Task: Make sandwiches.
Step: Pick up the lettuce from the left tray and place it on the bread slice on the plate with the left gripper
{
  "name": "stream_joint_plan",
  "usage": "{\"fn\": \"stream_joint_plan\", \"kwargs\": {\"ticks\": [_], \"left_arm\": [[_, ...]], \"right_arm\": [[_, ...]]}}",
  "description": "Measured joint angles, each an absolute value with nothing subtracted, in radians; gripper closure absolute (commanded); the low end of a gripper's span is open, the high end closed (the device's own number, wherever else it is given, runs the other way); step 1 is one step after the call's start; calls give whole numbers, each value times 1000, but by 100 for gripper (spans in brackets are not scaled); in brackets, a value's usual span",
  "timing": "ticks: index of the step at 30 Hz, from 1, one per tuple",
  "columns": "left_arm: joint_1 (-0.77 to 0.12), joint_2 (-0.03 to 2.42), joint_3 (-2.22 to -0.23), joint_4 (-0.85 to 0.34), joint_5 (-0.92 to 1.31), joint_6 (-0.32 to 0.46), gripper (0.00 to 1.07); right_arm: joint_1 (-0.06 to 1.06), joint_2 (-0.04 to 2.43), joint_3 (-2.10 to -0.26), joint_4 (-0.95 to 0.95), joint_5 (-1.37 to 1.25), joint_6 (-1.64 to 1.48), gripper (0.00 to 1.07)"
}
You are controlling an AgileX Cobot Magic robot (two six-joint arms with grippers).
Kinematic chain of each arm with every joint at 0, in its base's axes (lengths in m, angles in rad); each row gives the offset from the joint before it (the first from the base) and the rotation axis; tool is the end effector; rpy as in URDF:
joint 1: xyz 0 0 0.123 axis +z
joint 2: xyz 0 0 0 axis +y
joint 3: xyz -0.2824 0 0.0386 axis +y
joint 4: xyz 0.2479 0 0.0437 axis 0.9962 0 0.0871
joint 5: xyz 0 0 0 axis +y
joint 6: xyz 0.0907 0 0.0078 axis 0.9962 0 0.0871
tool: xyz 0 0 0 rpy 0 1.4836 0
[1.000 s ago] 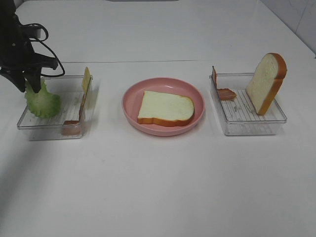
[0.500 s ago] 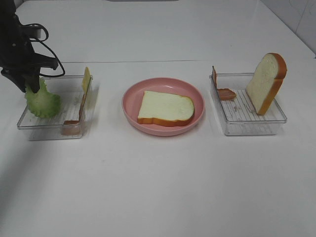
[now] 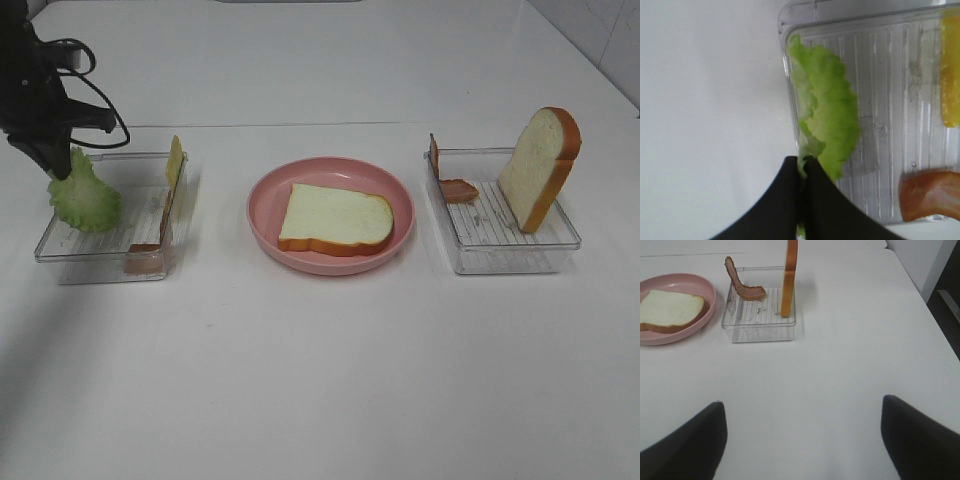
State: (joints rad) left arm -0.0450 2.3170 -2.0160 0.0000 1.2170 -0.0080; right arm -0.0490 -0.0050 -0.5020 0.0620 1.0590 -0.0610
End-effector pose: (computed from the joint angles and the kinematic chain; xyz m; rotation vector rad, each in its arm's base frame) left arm 0.4818 -0.0217 0.1822 0.0555 3.0011 -0.0056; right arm -0.0056 0.0052 0.2780 -0.0153 2.0340 0.0049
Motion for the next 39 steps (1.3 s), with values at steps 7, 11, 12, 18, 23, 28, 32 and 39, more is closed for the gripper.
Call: {"fn": "stream_joint_plan", "kwargs": {"ticks": [7, 11, 12, 18, 23, 28, 32, 39], "left_arm": [[-45, 2143, -2018, 0, 1219, -21, 107], [-45, 2080, -2021, -31, 1220, -24, 107], [-45, 2034, -2032, -53, 1221, -24, 107], [-62, 1945, -2116, -121, 1223, -17, 107], [-147, 1933, -2208, -184, 1222, -8, 107], [-270, 1971, -2231, -272, 1221, -8, 107], [-326, 2014, -2231, -317, 1221, -8, 107], [-422, 2142, -2231, -397, 1220, -8, 107]], "right_arm": [[-49, -5, -502, 62, 1059, -61, 31], [-49, -5, -502, 62, 1059, -61, 31], [-49, -5, -502, 62, 1059, -61, 31], [-49, -5, -502, 62, 1059, -61, 31], [-49, -5, -502, 62, 1059, -61, 31], [-49, -5, -502, 62, 1058, -61, 31], [-49, -5, -502, 63, 1058, -61, 31], [-49, -5, -502, 63, 1058, -61, 31]]}}
